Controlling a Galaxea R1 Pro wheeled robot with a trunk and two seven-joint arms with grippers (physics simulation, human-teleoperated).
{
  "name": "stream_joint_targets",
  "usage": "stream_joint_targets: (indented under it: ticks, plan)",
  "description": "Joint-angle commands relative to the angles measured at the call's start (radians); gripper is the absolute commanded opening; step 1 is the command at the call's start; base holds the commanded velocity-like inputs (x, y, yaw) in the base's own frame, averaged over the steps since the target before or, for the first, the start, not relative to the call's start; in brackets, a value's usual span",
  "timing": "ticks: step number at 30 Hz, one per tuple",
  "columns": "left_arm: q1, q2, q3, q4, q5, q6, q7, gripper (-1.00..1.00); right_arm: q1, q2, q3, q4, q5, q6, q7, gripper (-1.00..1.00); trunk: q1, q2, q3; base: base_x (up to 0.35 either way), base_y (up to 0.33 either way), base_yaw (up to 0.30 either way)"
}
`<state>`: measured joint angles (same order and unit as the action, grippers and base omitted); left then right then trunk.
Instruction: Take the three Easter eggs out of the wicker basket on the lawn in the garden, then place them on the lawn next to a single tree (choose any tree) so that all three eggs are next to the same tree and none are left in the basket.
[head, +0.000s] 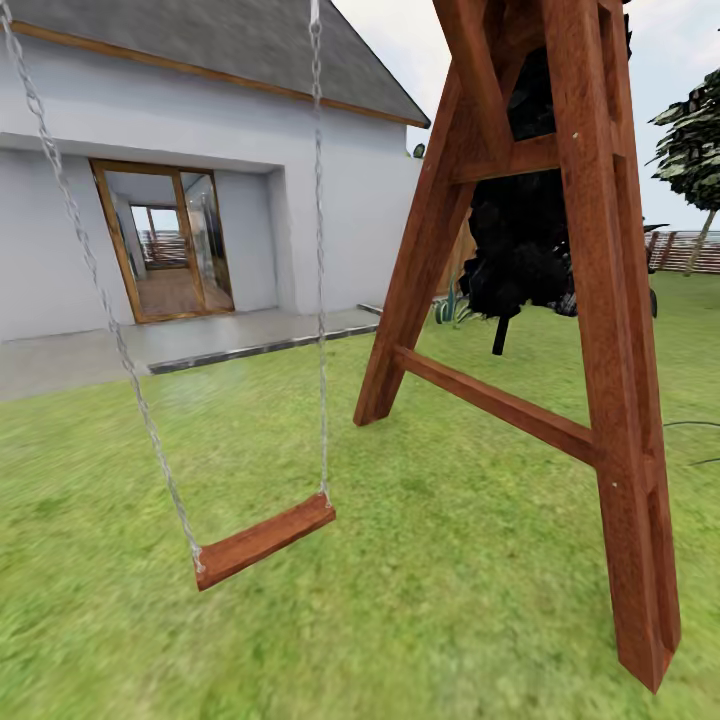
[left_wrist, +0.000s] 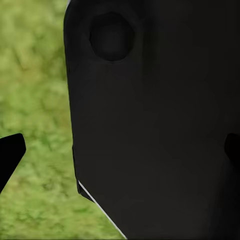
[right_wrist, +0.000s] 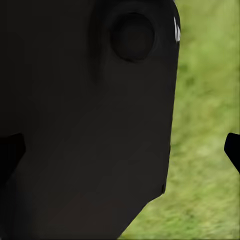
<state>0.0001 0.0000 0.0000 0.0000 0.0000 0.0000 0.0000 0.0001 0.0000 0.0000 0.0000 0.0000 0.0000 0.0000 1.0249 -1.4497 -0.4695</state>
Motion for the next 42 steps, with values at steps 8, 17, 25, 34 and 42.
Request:
stream_joint_targets:
  ticks: [8, 17, 25, 34, 42]
  plan:
    - [0.024, 0.025, 0.005, -0.007, 0.002, -0.007, -0.005, 1.0, -0.033, -0.037, 0.002, -0.015, -0.004, -0.002, 0.004, 1.0, 0.0, 0.0, 0.0, 0.0, 0.0, 0.0]
    - [0.075, 0.032, -0.004, -0.008, -0.002, -0.009, -0.006, 1.0, -0.047, 0.011, 0.008, 0.036, 0.006, -0.005, 0.002, 1.0, 0.0, 0.0, -0.003, 0.0, 0.0, 0.047]
    - [0.077, 0.032, 0.001, -0.009, -0.002, -0.009, -0.006, 1.0, -0.047, 0.012, 0.009, 0.048, 0.006, -0.006, -0.002, 1.0, 0.0, 0.0, -0.013, 0.0, 0.0, 0.221]
    - [0.077, 0.034, 0.0, -0.009, -0.002, -0.009, -0.006, 1.0, -0.048, 0.012, 0.009, 0.049, 0.006, -0.007, -0.003, 1.0, 0.0, 0.0, -0.023, 0.0, 0.0, 0.23]
    - [0.077, 0.034, 0.0, -0.009, -0.002, -0.009, -0.006, 1.0, -0.048, 0.012, 0.009, 0.049, 0.008, -0.008, -0.003, 1.0, 0.0, 0.0, -0.032, 0.0, 0.0, 0.232]
